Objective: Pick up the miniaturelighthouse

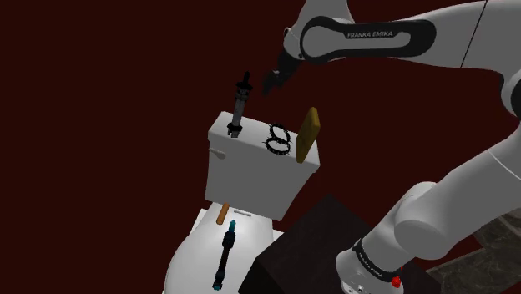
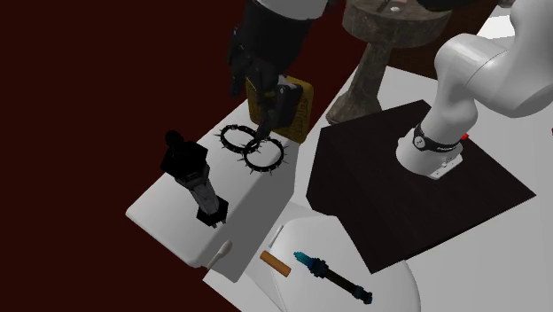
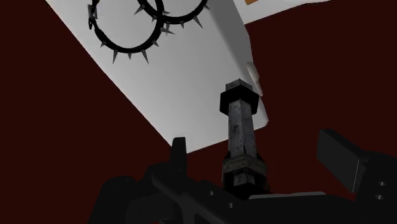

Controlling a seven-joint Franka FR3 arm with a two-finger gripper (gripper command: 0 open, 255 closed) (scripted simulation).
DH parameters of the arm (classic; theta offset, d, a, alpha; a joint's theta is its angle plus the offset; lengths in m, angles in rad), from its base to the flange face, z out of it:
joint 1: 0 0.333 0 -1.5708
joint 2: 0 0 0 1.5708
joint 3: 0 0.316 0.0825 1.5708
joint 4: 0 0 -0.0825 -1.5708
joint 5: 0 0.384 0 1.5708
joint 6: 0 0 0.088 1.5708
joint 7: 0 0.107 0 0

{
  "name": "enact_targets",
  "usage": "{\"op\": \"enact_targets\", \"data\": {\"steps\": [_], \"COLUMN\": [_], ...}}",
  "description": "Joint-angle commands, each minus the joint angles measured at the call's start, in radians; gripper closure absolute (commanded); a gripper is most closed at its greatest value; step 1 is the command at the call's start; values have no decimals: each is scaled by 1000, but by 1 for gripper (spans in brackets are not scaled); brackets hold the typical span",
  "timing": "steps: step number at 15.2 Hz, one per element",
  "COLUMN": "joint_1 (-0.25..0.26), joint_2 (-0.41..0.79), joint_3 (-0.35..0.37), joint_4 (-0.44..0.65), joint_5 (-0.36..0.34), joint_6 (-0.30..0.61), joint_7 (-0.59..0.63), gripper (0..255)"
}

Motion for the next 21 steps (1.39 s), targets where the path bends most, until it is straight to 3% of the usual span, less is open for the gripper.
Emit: {"op": "enact_targets", "data": {"steps": [1, 7, 17, 18, 21], "joint_1": [3, 15, 16, 16, 16], "joint_2": [66, 274, 304, 303, 303], "joint_3": [10, 27, 23, 23, 23], "joint_4": [53, 249, 184, 184, 184], "joint_5": [-26, -112, -134, -135, -135], "joint_6": [34, 99, 194, 194, 194], "joint_7": [8, 30, 56, 56, 56], "gripper": [0, 0, 0, 255, 255]}}
